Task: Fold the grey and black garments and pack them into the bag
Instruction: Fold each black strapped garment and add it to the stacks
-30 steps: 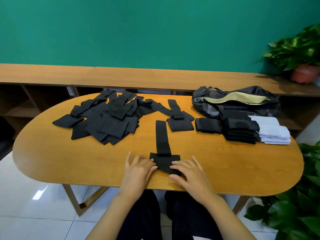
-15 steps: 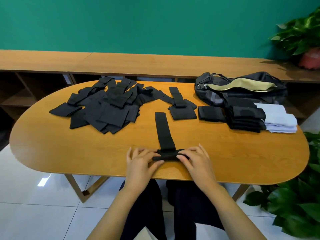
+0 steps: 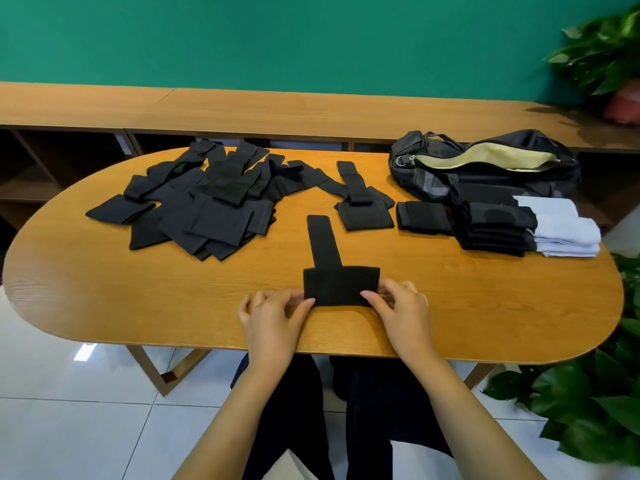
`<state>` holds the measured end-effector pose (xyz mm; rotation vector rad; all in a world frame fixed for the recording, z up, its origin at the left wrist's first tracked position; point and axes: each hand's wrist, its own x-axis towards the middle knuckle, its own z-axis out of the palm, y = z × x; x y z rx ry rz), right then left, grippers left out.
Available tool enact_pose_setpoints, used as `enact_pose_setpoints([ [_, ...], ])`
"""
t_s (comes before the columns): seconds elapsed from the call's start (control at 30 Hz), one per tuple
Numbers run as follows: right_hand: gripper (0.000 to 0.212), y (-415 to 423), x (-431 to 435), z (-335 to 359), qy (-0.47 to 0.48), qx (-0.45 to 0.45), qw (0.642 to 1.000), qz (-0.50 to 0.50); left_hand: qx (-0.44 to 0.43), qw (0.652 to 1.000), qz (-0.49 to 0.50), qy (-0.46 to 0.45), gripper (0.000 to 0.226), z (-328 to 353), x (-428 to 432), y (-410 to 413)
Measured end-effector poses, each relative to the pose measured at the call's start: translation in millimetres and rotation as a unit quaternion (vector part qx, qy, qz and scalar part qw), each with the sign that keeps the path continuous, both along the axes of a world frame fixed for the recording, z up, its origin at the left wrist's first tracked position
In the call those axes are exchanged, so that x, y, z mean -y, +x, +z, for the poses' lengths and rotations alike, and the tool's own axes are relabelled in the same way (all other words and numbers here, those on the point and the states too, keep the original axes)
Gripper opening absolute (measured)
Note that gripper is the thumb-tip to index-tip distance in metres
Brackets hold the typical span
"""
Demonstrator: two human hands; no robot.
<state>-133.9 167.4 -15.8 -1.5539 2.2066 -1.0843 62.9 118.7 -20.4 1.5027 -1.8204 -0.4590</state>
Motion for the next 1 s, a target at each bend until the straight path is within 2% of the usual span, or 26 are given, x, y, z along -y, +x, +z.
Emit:
enact_pose_setpoints([
  [0.33, 0.025, 6.2, 13.5, 1.2, -0.003, -0.044, 0.999, -0.018, -0.016, 0.998, 0.053, 0.021, 0.040, 3.4, 1.4, -1.6],
  [0.47, 0.027, 6.6, 14.4, 0.5, 0.016, -0.054, 0.998, -0.029, -0.001, 0.999, 0.048, 0.010, 0.039, 4.3, 0.5, -1.9],
  [0.57, 0.039, 5.5, 11.3, 2.9, 0.014, -0.088, 0.996, -0.012, 0.032, 0.999, 0.009, -0.038, 0.031, 2.6, 1.9, 1.0],
  [0.63, 0.042, 3.8, 8.2, 5.5, 0.023, -0.127, 0.991, 0.042, 0.053, 0.996, -0.041, -0.062, 0.028, 3.7, 5.0, 3.5],
  [0.77, 0.040, 2.9, 3.9, 6.1, 0.071, -0.189, 0.970, 0.133, 0.089, 0.985, -0.149, -0.002, 0.051, 8.9, 9.6, 6.7],
  [0.87, 0.041, 3.5, 2.8, 5.8, 0.081, -0.181, 0.970, 0.143, 0.124, 0.976, -0.176, 0.015, 0.057, 7.3, 11.4, 7.1],
  [1.0, 0.045, 3.3, 2.2, 4.4, 0.074, -0.176, 0.970, 0.148, 0.149, 0.971, -0.178, -0.054, 0.043, 1.0, 11.3, 8.1],
])
